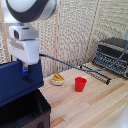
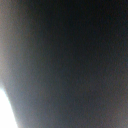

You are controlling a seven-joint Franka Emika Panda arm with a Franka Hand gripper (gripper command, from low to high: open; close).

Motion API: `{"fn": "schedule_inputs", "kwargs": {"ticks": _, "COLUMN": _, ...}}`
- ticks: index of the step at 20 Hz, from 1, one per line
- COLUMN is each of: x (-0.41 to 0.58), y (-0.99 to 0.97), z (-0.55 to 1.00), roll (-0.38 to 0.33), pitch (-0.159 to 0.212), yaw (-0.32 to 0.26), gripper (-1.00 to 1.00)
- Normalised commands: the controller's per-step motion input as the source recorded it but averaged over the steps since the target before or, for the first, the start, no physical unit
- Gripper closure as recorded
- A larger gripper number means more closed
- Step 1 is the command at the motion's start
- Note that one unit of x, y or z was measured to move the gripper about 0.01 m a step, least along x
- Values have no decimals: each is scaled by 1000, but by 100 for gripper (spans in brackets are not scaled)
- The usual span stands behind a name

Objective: Please shift your gripper toward the book. Carefully hold the book with your gripper. Gently transport the book using your gripper to the caddy's front section. Safely let the book go into the caddy's front area.

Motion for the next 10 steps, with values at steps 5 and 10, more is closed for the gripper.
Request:
{"fn": "schedule_inputs", "kwargs": {"ticks": 5, "x": -89, "y": 730, "z": 0, "roll": -3, "pitch": 35, "yaw": -74, "gripper": 100}}
{"fn": "schedule_inputs", "kwargs": {"ticks": 10, "x": -86, "y": 607, "z": 0, "roll": -3, "pitch": 42, "yaw": -96, "gripper": -100}}
